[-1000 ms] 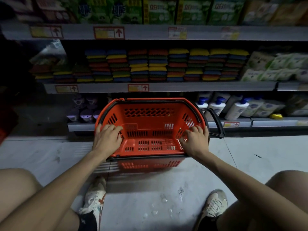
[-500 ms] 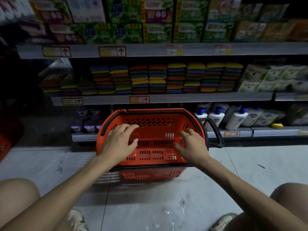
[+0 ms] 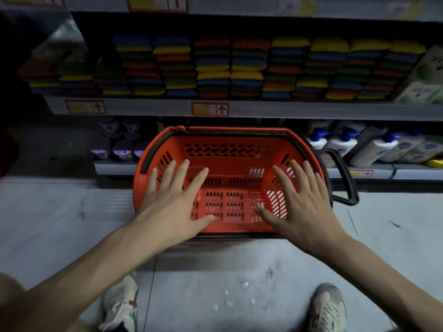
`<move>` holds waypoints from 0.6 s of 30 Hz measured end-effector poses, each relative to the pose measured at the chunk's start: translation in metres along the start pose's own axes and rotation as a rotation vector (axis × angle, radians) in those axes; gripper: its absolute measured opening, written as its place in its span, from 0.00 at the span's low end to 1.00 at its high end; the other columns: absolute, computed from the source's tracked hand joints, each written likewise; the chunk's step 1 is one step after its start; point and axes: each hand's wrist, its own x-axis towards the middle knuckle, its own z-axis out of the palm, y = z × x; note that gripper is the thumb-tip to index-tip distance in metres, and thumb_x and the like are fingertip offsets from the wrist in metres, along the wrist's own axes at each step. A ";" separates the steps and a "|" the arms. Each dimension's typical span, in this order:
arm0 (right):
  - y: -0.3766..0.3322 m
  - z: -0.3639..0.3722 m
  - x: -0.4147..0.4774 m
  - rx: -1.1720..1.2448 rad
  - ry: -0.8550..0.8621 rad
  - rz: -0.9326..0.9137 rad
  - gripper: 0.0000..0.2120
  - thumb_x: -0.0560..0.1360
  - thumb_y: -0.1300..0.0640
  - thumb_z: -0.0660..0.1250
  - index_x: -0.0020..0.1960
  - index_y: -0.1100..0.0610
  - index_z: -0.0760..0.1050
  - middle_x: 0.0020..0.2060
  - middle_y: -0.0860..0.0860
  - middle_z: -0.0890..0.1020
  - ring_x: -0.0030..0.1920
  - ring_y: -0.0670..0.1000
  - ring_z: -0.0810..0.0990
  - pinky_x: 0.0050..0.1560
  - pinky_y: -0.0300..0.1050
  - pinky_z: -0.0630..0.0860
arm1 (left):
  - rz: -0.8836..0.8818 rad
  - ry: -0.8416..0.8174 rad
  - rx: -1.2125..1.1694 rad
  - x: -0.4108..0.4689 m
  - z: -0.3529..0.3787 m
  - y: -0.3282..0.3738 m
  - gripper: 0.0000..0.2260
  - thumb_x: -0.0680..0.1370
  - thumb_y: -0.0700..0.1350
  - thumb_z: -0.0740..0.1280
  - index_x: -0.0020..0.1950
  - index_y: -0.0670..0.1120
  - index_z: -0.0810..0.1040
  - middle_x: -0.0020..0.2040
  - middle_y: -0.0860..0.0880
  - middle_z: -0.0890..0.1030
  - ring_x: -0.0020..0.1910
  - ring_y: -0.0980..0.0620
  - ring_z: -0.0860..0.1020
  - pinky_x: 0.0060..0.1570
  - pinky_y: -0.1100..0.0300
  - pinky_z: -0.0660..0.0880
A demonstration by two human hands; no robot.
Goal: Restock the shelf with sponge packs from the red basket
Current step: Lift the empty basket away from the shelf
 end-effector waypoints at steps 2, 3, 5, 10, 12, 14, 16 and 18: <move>-0.006 0.008 0.006 0.006 -0.034 -0.030 0.46 0.73 0.24 0.48 0.83 0.50 0.53 0.82 0.61 0.54 0.82 0.62 0.46 0.81 0.61 0.47 | 0.028 0.011 0.004 0.007 0.006 -0.001 0.46 0.71 0.76 0.51 0.83 0.60 0.38 0.84 0.45 0.41 0.83 0.43 0.39 0.79 0.39 0.40; -0.008 0.014 0.010 0.000 -0.064 -0.052 0.46 0.73 0.24 0.47 0.83 0.50 0.52 0.82 0.61 0.52 0.82 0.62 0.44 0.81 0.61 0.46 | 0.043 0.006 -0.004 0.010 0.011 -0.001 0.45 0.70 0.76 0.49 0.83 0.60 0.39 0.84 0.46 0.42 0.83 0.43 0.40 0.79 0.39 0.41; -0.007 0.025 0.017 -0.004 -0.133 -0.072 0.46 0.74 0.24 0.46 0.84 0.50 0.48 0.83 0.59 0.48 0.82 0.61 0.40 0.81 0.62 0.44 | 0.062 -0.033 -0.039 0.018 0.022 -0.004 0.44 0.71 0.75 0.48 0.83 0.60 0.41 0.84 0.46 0.46 0.83 0.43 0.43 0.80 0.39 0.44; 0.009 0.051 0.023 -0.024 -0.225 -0.089 0.45 0.77 0.26 0.50 0.84 0.52 0.50 0.82 0.61 0.52 0.83 0.61 0.42 0.80 0.64 0.50 | 0.097 -0.133 -0.077 0.037 0.046 -0.018 0.40 0.73 0.73 0.52 0.83 0.59 0.50 0.83 0.46 0.57 0.82 0.44 0.54 0.78 0.38 0.57; 0.011 0.056 0.023 0.007 -0.251 -0.066 0.44 0.78 0.27 0.51 0.84 0.53 0.52 0.82 0.61 0.54 0.83 0.61 0.45 0.79 0.65 0.53 | 0.107 -0.158 -0.083 0.044 0.046 -0.020 0.40 0.74 0.72 0.53 0.83 0.58 0.52 0.83 0.46 0.57 0.82 0.44 0.54 0.77 0.37 0.59; 0.009 0.058 0.024 0.056 -0.263 -0.017 0.42 0.78 0.28 0.52 0.82 0.54 0.58 0.81 0.61 0.58 0.82 0.61 0.50 0.79 0.64 0.55 | 0.093 -0.150 -0.098 0.054 0.042 -0.019 0.39 0.74 0.71 0.55 0.83 0.56 0.57 0.82 0.45 0.59 0.82 0.43 0.57 0.76 0.37 0.62; 0.004 0.057 0.023 0.077 -0.304 0.011 0.41 0.78 0.29 0.53 0.81 0.55 0.60 0.80 0.62 0.61 0.82 0.61 0.53 0.80 0.63 0.54 | 0.090 -0.157 -0.122 0.065 0.034 -0.014 0.38 0.74 0.70 0.57 0.82 0.55 0.61 0.81 0.44 0.61 0.80 0.42 0.60 0.76 0.39 0.62; -0.001 0.054 0.023 0.091 -0.338 0.039 0.40 0.78 0.30 0.55 0.80 0.56 0.62 0.79 0.63 0.63 0.81 0.63 0.56 0.80 0.63 0.54 | 0.071 -0.165 -0.169 0.076 0.027 -0.008 0.37 0.74 0.69 0.58 0.80 0.54 0.63 0.79 0.44 0.64 0.78 0.41 0.62 0.75 0.41 0.63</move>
